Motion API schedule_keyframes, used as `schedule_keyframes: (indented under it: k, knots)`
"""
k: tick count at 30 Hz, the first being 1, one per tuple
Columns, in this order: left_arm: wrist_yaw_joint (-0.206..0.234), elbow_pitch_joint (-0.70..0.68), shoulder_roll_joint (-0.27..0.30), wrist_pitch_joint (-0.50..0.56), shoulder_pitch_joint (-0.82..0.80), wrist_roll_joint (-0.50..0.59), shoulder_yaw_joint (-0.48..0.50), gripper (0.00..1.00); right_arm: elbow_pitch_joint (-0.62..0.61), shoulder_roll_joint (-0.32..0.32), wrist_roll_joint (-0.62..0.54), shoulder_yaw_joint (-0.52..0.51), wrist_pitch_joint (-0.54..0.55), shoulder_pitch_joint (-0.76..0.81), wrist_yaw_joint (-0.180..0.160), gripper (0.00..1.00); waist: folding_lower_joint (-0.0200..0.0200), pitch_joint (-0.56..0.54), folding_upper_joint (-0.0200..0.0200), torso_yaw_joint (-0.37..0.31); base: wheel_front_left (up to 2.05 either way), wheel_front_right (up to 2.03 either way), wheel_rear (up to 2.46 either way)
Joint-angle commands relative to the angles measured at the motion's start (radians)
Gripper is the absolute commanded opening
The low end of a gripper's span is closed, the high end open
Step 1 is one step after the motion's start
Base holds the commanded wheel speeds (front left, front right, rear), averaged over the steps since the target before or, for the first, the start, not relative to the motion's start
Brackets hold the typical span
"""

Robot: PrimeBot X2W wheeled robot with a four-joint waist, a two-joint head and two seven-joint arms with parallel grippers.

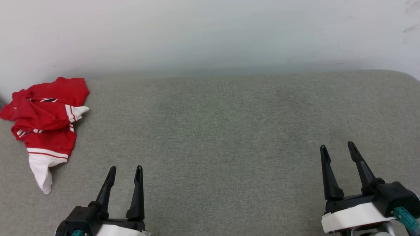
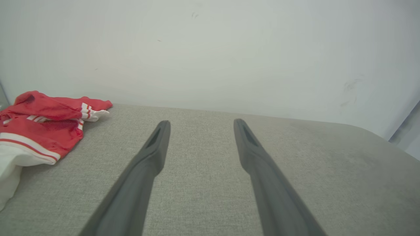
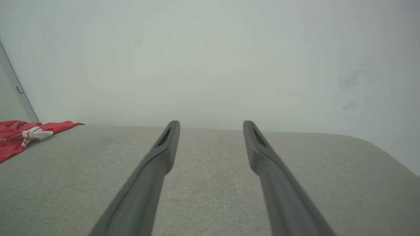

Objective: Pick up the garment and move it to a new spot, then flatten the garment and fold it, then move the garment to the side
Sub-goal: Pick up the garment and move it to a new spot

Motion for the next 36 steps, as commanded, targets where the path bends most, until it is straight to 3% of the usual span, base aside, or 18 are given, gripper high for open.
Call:
schedule_keyframes:
  k: [1,10,26,36]
  knots:
    - [-0.001,0.000,-0.001,-0.003,-0.005,0.009,-0.002,1.00,-0.003,0.002,0.006,0.004,-0.002,0.012,0.000,1.00,-0.0001,0.001,-0.0001,0.008,0.00,0.00,0.00]
    - [-0.003,-0.006,-0.001,-0.003,-0.009,0.021,0.016,1.00,-0.020,0.002,0.029,0.033,-0.002,0.017,0.000,1.00,-0.0001,-0.003,-0.0001,0.091,0.00,0.00,0.00]
    - [-0.005,-0.020,-0.001,-0.003,0.022,0.047,0.045,1.00,-0.017,0.002,0.057,0.097,-0.002,0.034,0.000,1.00,-0.0001,-0.032,-0.0001,0.339,0.00,0.00,0.00]
    - [-0.006,-0.042,-0.001,-0.003,0.049,0.054,0.047,1.00,0.008,0.002,0.057,0.118,-0.002,0.039,0.000,1.00,-0.0001,-0.038,-0.0001,0.445,0.00,0.00,0.00]
